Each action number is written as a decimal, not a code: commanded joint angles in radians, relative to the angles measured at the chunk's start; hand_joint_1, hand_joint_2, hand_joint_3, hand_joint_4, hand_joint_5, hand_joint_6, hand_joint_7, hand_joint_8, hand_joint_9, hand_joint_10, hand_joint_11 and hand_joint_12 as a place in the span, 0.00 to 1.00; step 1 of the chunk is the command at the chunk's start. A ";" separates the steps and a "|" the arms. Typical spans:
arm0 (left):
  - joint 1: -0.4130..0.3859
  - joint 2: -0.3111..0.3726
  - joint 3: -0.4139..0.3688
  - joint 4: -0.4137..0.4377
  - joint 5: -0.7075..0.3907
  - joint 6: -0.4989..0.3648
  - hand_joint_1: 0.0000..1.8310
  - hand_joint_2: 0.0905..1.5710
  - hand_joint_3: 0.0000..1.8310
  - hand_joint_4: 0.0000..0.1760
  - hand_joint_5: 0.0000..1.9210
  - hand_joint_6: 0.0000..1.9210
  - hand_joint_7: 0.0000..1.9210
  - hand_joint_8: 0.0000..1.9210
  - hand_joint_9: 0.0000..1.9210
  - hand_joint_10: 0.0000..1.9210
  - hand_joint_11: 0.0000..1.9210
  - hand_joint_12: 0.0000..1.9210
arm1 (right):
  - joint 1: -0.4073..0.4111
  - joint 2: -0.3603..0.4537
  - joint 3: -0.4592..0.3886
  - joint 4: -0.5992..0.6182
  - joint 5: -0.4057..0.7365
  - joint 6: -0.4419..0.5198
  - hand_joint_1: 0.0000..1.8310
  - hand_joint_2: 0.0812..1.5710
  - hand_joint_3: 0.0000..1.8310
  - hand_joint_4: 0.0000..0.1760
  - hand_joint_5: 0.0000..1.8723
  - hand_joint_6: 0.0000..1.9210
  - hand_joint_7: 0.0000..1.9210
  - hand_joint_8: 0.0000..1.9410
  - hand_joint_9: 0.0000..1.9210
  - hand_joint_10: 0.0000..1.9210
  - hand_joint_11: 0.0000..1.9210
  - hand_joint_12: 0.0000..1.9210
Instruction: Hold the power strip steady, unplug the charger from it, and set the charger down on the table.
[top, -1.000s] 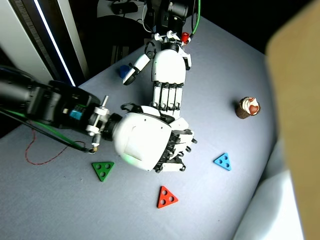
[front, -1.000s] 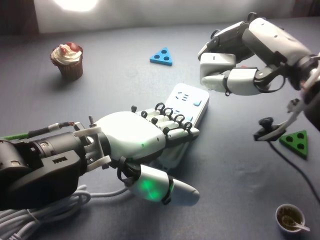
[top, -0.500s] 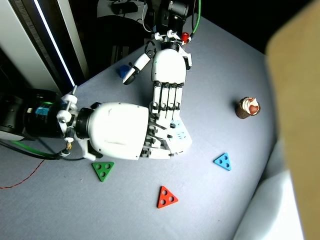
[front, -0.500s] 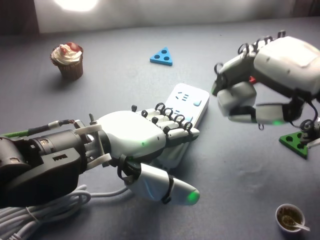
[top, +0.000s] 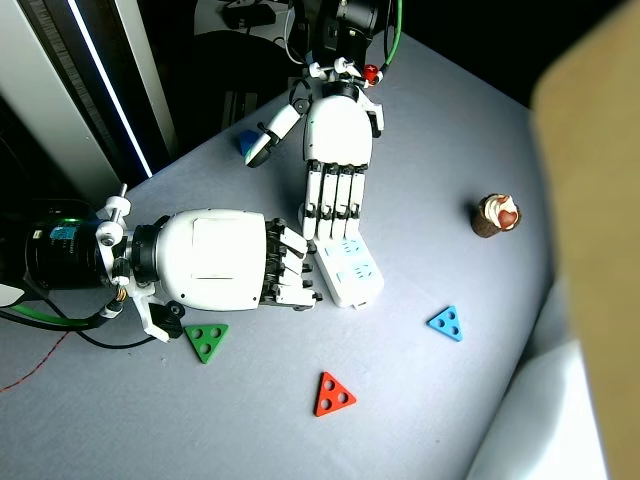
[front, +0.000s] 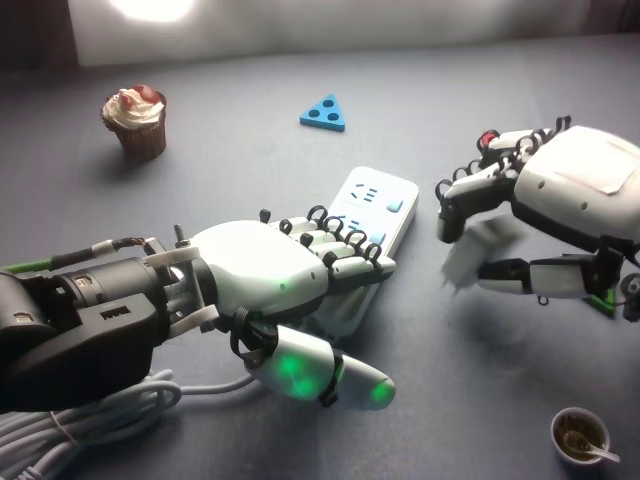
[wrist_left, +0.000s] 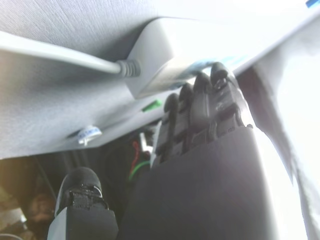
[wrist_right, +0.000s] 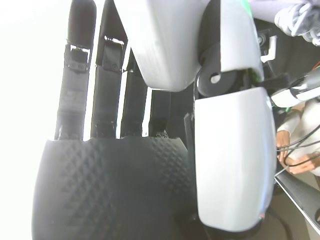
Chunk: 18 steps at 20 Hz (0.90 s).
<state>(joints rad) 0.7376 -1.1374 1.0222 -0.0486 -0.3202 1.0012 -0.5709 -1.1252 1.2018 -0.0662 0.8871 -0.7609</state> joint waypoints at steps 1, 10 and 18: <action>-0.010 0.002 0.000 -0.001 -0.079 0.000 0.00 0.62 0.00 0.00 0.03 0.00 0.04 0.00 0.03 0.00 0.00 0.05 | 0.002 0.007 -0.003 0.010 0.145 0.001 0.66 0.71 0.00 0.00 0.40 0.02 0.42 0.00 0.43 0.00 0.23 0.41; -0.011 0.001 -0.003 -0.003 -0.078 0.001 0.00 0.61 0.00 0.00 0.03 0.00 0.04 0.00 0.03 0.00 0.01 0.05 | -0.005 0.058 -0.082 0.069 0.150 0.068 0.58 0.68 0.00 0.00 0.25 0.00 0.26 0.00 0.25 0.00 0.08 0.38; -0.019 0.015 -0.014 -0.005 -0.079 0.000 0.00 0.61 0.00 0.00 0.04 0.00 0.04 0.00 0.03 0.00 0.01 0.05 | -0.094 0.296 -0.370 0.215 0.149 0.477 0.47 0.65 0.00 0.00 0.11 0.00 0.13 0.00 0.12 0.00 0.00 0.32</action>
<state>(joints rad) 0.7288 -1.1233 1.0092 -0.0547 -0.3046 1.0012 -0.6781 -0.8291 0.8200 0.1516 0.9077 -0.2867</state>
